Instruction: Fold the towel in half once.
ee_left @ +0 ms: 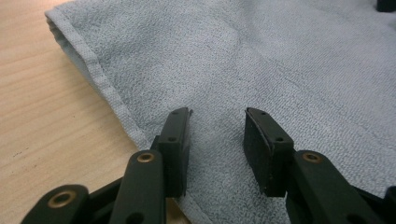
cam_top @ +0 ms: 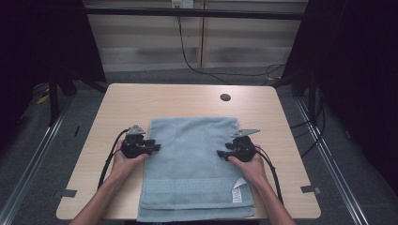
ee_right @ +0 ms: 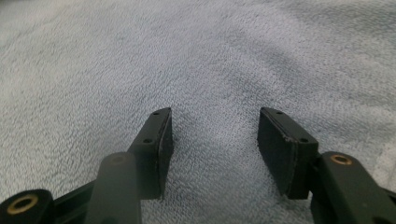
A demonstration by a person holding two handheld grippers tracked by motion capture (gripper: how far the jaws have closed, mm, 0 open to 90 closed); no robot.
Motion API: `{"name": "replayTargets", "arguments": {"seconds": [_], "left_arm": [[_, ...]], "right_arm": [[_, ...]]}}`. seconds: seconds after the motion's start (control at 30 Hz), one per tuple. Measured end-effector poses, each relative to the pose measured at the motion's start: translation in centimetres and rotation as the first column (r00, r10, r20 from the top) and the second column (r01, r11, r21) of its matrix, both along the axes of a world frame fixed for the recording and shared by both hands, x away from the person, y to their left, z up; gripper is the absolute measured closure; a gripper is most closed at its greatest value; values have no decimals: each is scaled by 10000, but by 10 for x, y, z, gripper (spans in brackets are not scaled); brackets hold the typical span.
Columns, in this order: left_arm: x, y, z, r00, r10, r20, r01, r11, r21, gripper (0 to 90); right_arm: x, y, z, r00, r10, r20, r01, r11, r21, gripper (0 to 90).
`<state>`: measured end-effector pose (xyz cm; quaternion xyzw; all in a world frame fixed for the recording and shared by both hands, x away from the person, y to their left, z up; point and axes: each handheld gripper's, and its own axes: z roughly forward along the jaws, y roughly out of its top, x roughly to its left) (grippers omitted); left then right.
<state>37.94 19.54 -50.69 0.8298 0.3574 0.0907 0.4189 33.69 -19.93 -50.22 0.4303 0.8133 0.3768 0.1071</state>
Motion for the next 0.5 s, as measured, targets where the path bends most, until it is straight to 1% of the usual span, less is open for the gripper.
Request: {"name": "replayTargets", "arguments": {"seconds": [0.03, 0.07, 0.1, 0.13, 0.17, 0.2, 0.23, 0.27, 0.3, 0.33, 0.37, 0.4, 0.47, 0.5], "left_arm": [[-1, 0, 0, 10000, -38, -59, 38, 10000, -18, 608], [-2, 0, 0, 10000, -75, -38, 75, 10000, -9, 608], [-4, 0, 0, 9999, -139, 40, 139, 9999, 90, 616], [-5, 0, 0, 9996, -215, 179, 211, 9996, 190, 643], [-7, 0, -1, 9996, -218, 184, 216, 9997, 133, 647], [-9, 0, -1, 9997, -215, 136, 213, 9997, 94, 646], [-11, 0, -1, 9997, -245, 87, 244, 9997, 69, 646], [-13, 1, -1, 9995, -311, 55, 311, 9995, 35, 646], [-16, 1, 0, 9991, -404, 98, 403, 9991, 111, 646], [-19, 0, 0, 9993, -377, -3, 377, 9993, 89, 645], [-23, 0, 2, 9989, -445, -120, 447, 9988, 181, 641], [-28, -2, 3, 9983, -564, -133, 568, 9980, 264, 633], [-35, -3, 4, 9973, -734, 5, 733, 9960, 514, 633], [-37, -3, 4, 9975, -704, 3, 703, 9964, 478, 633]], "right_arm": [[-1, 0, 1, 10000, 45, -88, -46, 10000, -41, 458], [-3, -1, 1, 9999, 79, -100, -79, 10000, 15, 458], [-6, -2, 0, 9999, 101, -75, -101, 9999, 32, 458], [-9, -3, 0, 9999, 107, 10, -107, 9999, 93, 457], [-13, -3, -1, 9999, 122, 102, -123, 9999, 36, 456], [-16, -3, -1, 9997, 169, 203, -168, 9999, -29, 456], [-19, -2, -1, 9996, 180, 213, -178, 9998, -95, 456], [-21, -2, -1, 9994, 215, 260, -213, 9997, -73, 456], [-24, -3, -1, 9995, 220, 210, -219, 9997, -83, 456], [-27, -3, -1, 9996, 188, 192, -187, 9998, -62, 456], [-31, -3, -1, 9997, 191, 182, -191, 9998, -18, 456], [-34, -4, -1, 9996, 195, 226, -194, 9998, -55, 455], [-41, -4, -1, 9992, 287, 277, -283, 9995, -162, 454], [-44, -4, 0, 9993, 314, 218, -311, 9994, -147, 453]]}}
